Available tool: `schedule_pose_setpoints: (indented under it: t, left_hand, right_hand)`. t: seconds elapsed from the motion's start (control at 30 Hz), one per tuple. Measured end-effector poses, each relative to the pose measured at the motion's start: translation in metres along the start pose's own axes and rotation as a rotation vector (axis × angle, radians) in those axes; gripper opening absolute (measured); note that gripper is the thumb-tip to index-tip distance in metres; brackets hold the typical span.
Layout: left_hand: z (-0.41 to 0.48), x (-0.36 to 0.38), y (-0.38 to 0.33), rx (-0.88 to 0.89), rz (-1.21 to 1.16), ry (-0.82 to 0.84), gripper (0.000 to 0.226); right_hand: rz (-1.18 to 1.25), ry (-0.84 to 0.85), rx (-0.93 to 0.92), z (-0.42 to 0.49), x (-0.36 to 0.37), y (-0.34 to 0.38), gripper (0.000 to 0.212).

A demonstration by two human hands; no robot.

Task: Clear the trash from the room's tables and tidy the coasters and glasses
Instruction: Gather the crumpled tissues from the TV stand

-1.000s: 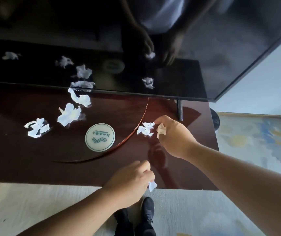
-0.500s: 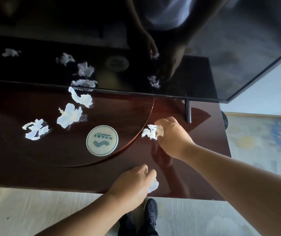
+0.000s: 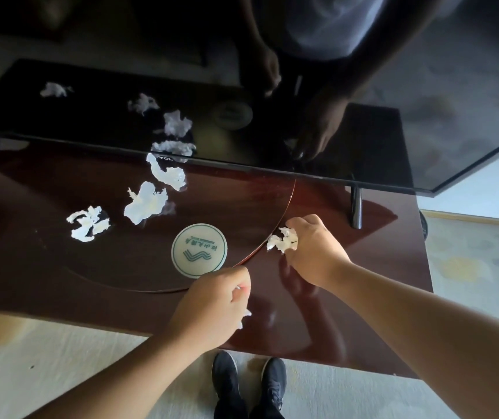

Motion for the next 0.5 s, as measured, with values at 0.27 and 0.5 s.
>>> schedule_pose_setpoints:
  t: [0.27, 0.5]
  left_hand:
    - [-0.001, -0.012, -0.003, -0.036, -0.069, -0.083, 0.033]
    - [0.000, -0.013, -0.002, -0.060, -0.033, -0.168, 0.042]
  right_hand:
    - [-0.002, -0.030, -0.038, 0.006, 0.004, -0.002, 0.042]
    - [-0.017, -0.012, -0.039, 0.008, 0.012, -0.001, 0.011]
Point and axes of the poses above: each hand's wrist, its own z-axis towards the middle knuckle, its own x-axis out of the palm, y = z × x, the point moved 4 cm from there along z, towards the middle knuckle
